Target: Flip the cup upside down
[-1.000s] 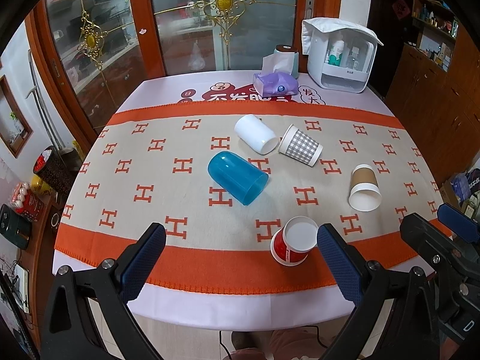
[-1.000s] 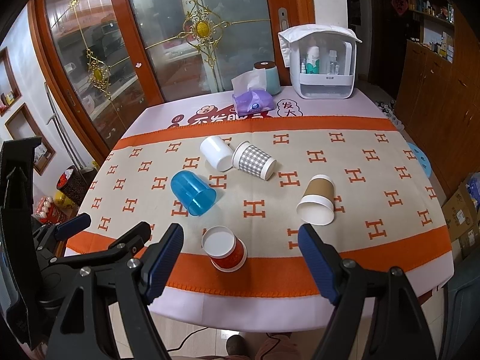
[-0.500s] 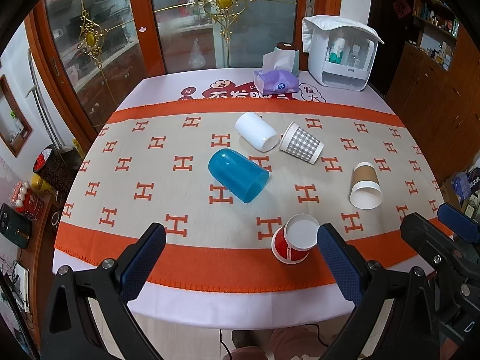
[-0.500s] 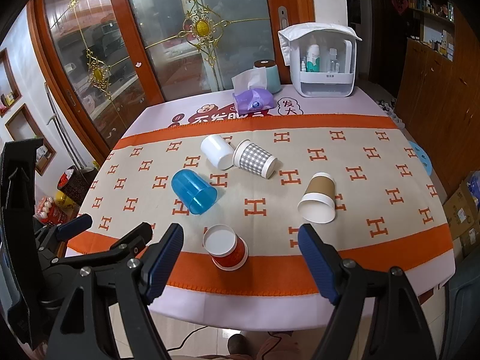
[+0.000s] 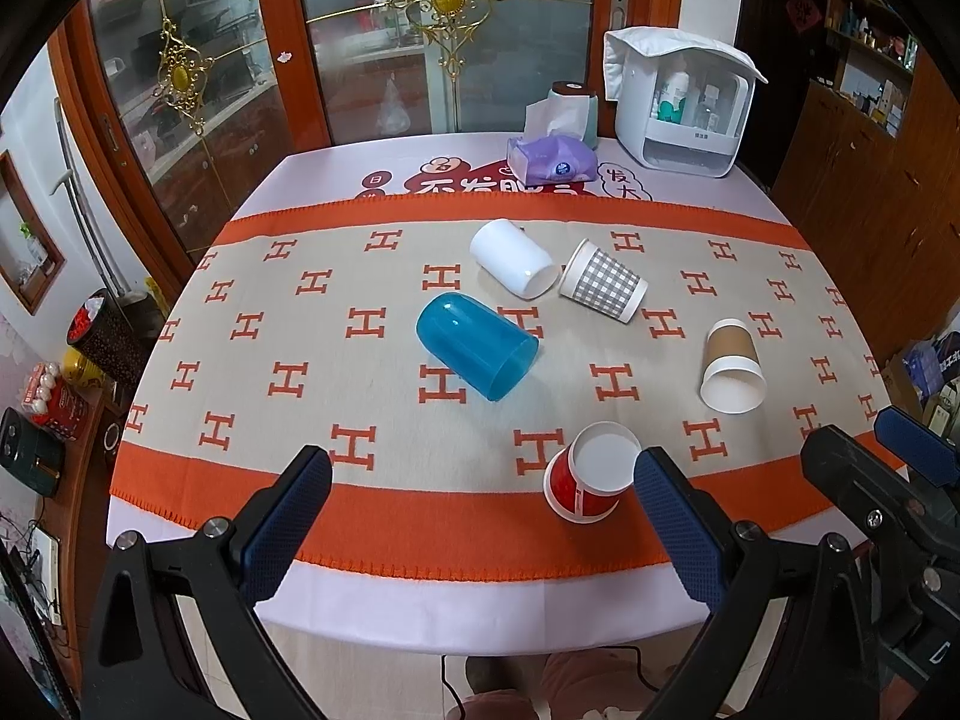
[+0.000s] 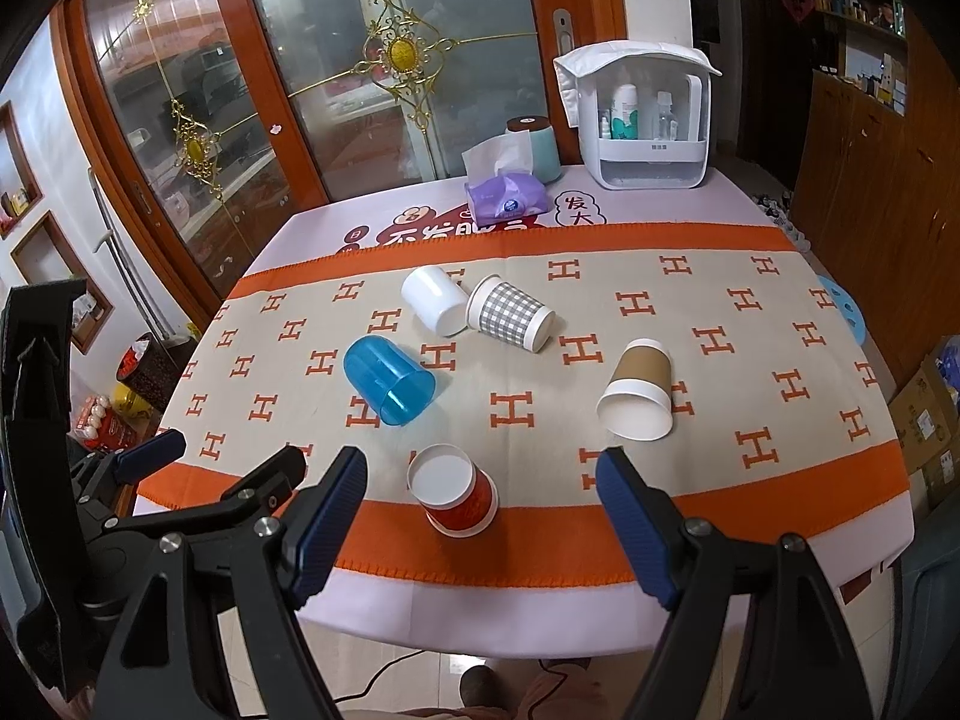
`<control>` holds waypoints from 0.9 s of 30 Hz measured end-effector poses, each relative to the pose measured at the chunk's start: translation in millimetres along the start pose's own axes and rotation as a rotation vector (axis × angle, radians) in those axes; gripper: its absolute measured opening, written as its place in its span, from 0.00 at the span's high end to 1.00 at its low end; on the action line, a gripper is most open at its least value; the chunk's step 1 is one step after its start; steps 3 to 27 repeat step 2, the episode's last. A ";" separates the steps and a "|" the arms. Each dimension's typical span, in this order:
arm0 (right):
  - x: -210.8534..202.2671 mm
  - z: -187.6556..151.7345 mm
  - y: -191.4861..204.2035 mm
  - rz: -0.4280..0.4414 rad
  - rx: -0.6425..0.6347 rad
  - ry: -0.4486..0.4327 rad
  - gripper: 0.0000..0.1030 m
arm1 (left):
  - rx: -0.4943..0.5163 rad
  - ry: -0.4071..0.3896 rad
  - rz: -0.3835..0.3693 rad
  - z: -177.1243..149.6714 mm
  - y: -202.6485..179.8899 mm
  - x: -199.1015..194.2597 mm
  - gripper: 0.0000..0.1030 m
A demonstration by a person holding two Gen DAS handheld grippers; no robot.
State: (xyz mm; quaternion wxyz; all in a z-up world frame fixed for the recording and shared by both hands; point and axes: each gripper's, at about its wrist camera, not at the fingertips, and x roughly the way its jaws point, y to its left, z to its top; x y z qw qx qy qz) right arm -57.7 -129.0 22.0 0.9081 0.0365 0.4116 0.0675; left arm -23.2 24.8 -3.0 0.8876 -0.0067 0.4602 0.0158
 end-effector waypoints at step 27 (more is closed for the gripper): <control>0.0 0.0 -0.1 0.000 0.000 0.000 0.23 | 0.001 0.001 -0.001 -0.8 0.3 0.4 0.03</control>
